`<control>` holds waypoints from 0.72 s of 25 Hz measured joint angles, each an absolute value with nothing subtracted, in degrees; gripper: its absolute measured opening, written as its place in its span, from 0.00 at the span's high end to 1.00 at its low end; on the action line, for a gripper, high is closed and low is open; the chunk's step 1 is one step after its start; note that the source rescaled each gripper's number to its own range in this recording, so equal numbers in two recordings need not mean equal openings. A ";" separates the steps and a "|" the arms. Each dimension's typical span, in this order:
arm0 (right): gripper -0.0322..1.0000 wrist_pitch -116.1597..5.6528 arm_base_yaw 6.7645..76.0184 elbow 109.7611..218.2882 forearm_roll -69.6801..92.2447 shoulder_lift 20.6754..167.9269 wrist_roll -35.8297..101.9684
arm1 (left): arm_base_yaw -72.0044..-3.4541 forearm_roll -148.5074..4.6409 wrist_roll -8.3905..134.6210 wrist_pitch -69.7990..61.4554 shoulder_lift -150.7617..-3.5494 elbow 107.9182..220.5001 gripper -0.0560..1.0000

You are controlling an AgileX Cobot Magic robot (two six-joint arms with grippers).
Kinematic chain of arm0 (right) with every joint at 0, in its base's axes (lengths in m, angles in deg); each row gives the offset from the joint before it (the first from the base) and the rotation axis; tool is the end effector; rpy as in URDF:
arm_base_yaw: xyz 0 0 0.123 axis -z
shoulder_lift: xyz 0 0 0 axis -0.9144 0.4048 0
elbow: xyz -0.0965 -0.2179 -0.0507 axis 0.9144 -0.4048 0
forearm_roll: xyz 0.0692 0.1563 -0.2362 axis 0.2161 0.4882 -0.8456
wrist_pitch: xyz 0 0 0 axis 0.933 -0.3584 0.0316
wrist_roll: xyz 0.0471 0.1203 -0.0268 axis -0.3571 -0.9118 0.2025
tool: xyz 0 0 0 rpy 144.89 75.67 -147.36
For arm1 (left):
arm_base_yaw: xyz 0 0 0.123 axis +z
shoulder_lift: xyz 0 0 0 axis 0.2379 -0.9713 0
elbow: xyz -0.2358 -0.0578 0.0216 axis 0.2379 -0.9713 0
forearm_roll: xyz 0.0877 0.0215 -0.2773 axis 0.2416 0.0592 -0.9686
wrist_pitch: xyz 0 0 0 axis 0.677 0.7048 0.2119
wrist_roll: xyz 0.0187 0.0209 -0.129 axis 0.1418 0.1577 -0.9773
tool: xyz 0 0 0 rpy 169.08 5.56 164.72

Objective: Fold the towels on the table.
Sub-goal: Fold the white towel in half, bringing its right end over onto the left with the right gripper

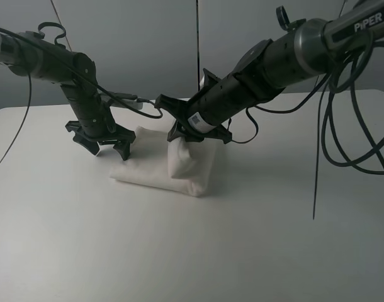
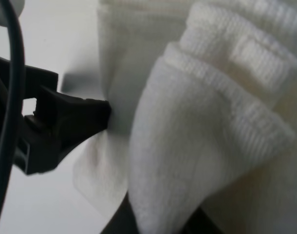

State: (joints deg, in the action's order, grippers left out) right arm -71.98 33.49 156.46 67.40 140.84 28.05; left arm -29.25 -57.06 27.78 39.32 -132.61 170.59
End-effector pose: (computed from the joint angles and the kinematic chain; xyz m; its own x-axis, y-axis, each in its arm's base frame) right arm 0.3527 0.2875 0.0330 -0.9698 0.1337 -0.2039 -0.0270 0.7722 0.6348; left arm 0.4184 -0.1135 -0.0074 -0.9616 0.2602 -0.0874 0.2597 0.9655 0.0170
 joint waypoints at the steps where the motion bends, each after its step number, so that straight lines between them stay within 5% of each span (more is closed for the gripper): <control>1: 0.94 -71.98 33.23 157.11 69.82 141.79 29.84 | -29.25 -57.06 27.78 39.32 -132.61 170.59 0.01; 11: 0.94 -71.54 31.58 158.46 97.54 146.01 52.36 | -29.25 -57.18 28.12 39.54 -132.61 170.59 0.01; 18: 0.94 -71.42 31.55 158.54 102.65 146.01 59.15 | -29.25 -58.44 30.29 39.54 -132.71 170.59 0.01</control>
